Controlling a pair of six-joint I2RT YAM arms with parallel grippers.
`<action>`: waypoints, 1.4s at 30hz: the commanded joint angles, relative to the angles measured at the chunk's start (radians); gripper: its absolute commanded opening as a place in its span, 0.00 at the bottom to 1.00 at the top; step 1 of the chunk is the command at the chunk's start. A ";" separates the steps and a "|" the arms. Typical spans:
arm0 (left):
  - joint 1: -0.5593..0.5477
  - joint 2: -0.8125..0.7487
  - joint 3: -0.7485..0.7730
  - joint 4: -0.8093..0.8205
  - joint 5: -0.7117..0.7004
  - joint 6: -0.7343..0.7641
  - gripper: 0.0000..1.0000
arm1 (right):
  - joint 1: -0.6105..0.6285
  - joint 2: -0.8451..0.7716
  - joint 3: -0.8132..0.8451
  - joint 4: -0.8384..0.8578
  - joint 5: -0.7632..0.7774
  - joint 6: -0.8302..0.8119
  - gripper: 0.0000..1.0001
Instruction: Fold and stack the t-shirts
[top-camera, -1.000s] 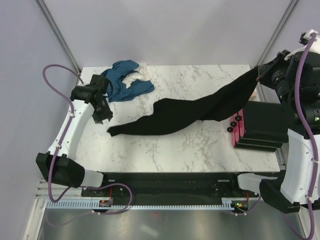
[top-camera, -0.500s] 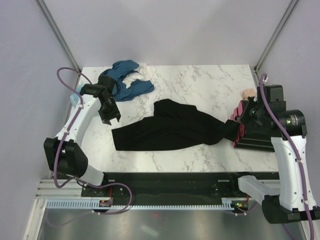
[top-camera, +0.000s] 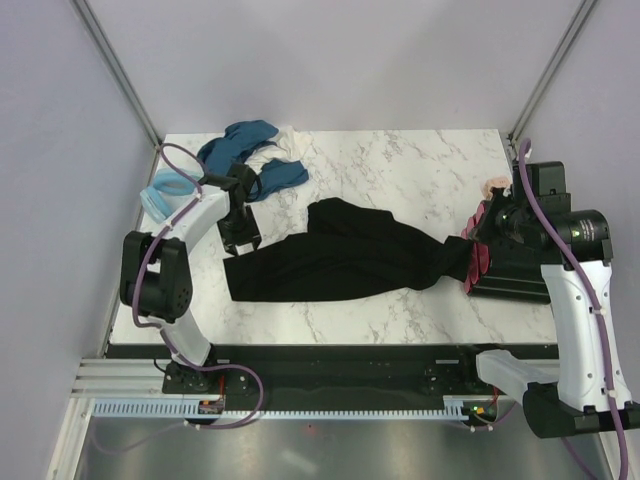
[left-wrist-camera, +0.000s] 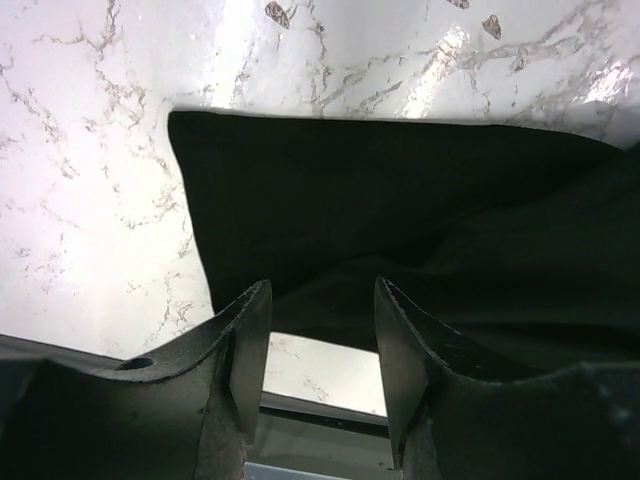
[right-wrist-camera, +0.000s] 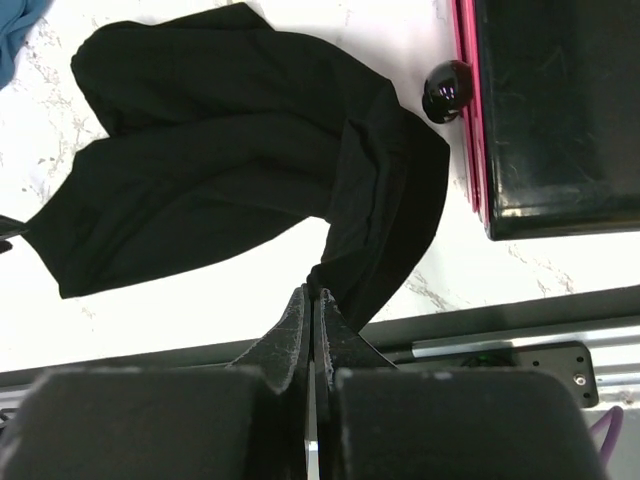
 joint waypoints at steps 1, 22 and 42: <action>0.012 0.009 -0.009 0.072 -0.071 -0.019 0.55 | -0.002 0.013 0.043 0.026 -0.035 -0.006 0.00; 0.157 0.174 0.000 0.138 -0.078 0.070 0.56 | -0.003 0.064 0.109 0.045 -0.055 -0.027 0.00; 0.159 0.248 -0.089 0.188 -0.052 0.065 0.08 | -0.002 0.076 0.129 0.069 -0.064 -0.007 0.00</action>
